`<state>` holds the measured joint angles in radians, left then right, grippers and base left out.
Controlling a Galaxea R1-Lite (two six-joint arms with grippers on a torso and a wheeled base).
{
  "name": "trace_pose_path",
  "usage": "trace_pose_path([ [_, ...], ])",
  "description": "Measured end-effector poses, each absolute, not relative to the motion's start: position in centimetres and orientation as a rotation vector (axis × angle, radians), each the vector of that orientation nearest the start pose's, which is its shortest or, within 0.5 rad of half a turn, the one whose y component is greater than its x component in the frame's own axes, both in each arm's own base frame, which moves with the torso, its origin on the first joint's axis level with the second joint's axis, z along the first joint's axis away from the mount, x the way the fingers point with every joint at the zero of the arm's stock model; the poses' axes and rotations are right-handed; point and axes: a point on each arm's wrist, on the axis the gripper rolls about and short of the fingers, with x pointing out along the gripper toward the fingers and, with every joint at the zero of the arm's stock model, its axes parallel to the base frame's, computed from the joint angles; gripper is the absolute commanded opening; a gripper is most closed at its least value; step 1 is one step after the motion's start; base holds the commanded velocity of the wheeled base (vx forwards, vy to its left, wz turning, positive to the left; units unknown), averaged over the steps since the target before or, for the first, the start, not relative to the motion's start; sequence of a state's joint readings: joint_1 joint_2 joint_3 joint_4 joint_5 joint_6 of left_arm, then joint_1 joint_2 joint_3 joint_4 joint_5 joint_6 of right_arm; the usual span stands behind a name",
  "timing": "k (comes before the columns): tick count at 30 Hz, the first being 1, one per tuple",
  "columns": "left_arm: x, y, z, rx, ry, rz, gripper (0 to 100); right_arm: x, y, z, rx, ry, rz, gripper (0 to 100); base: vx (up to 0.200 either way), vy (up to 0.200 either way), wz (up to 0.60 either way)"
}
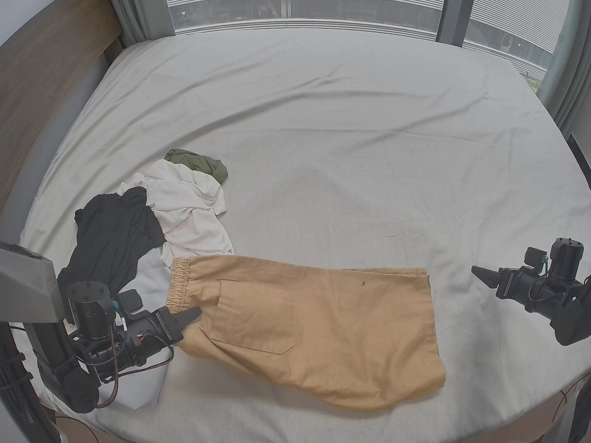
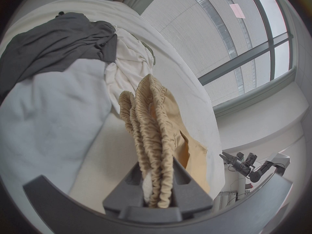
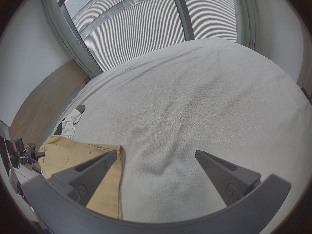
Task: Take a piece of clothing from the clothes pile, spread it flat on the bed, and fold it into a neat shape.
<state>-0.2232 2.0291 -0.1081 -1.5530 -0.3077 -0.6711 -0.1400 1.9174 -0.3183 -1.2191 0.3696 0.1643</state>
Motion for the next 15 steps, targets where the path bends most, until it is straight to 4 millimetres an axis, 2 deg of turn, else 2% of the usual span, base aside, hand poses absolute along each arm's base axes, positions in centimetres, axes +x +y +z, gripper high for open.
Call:
trace_pose_path([
  [15,22.7,-3.5,4.2,-0.694,0.534,-0.325,0,26.5,-2.9,6.9,0.257,0.383,0.197,100,0.0,0.0,0.0],
])
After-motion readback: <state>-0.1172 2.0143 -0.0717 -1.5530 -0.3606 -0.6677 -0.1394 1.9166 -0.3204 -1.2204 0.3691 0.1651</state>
